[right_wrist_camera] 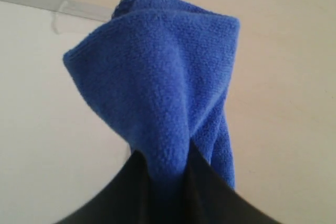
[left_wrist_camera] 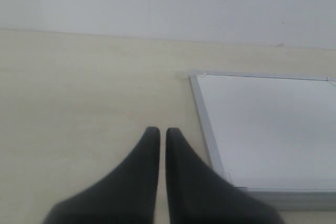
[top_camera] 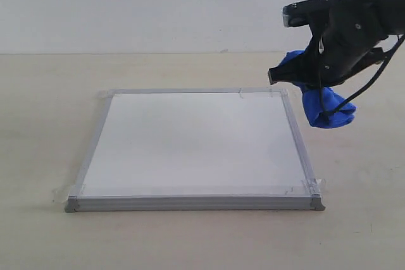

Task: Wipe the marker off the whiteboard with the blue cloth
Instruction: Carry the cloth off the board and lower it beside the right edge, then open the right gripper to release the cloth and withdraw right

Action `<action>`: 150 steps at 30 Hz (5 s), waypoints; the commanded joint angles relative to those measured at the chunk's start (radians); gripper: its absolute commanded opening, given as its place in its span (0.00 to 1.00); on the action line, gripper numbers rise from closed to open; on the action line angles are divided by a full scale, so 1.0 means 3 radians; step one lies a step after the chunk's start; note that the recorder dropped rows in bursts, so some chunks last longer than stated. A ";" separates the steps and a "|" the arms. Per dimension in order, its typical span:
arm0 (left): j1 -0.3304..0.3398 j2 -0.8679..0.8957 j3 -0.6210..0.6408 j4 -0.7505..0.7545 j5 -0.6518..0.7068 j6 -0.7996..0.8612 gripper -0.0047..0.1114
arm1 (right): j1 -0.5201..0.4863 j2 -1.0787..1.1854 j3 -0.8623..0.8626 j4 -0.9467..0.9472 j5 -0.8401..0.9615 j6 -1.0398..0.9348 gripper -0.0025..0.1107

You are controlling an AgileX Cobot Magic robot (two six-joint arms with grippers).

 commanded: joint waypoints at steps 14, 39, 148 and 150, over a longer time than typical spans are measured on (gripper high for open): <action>-0.0002 -0.0009 -0.0011 -0.0020 -0.0016 0.0021 0.08 | -0.0013 0.0428 0.0302 -0.0961 -0.0379 0.1281 0.02; -0.0002 -0.0009 -0.0011 -0.0020 -0.0016 0.0021 0.08 | -0.0013 0.0593 0.0302 -0.1290 -0.0252 0.1723 0.36; -0.0002 -0.0009 -0.0011 -0.0020 -0.0016 0.0021 0.08 | -0.0029 -0.3333 0.3129 -0.0804 -0.2085 0.2079 0.02; -0.0002 -0.0009 -0.0011 -0.0020 -0.0016 0.0021 0.08 | -0.0093 -0.3693 0.3265 -0.0804 -0.2159 0.2066 0.02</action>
